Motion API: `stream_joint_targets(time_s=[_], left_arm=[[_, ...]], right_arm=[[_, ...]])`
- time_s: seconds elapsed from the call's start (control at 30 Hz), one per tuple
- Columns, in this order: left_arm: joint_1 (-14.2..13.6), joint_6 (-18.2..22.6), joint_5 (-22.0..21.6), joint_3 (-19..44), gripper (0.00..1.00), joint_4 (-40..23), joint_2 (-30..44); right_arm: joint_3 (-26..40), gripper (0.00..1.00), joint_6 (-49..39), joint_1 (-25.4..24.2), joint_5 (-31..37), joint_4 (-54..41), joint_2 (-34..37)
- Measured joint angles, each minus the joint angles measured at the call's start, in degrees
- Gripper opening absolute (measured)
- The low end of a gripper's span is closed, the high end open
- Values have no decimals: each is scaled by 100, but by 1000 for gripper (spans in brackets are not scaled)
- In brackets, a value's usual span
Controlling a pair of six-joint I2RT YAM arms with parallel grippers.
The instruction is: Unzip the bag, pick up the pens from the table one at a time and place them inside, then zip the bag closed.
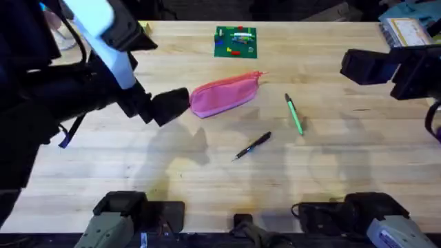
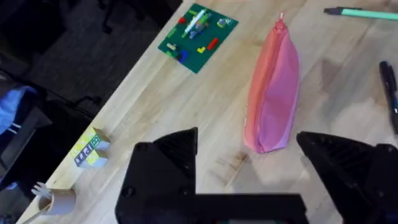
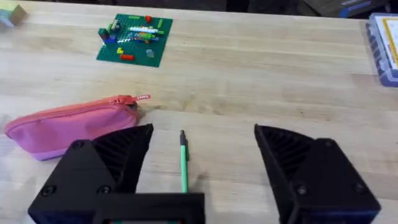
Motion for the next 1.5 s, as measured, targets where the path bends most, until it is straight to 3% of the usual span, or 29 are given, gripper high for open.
stream_joint_targets(time_s=[0.2, 0.83, 1.5], left_arm=[[0, 83, -199, 2, 993, -524, 55], [0, 98, -265, 2, 993, -557, 1495], [0, 116, 661, 2, 996, 485, 3120]], right_arm=[[0, 997, 0, 0, 0, 8, 0], [0, 998, -2, 0, 0, 162, 0], [0, 998, -2, 0, 0, 162, 0]])
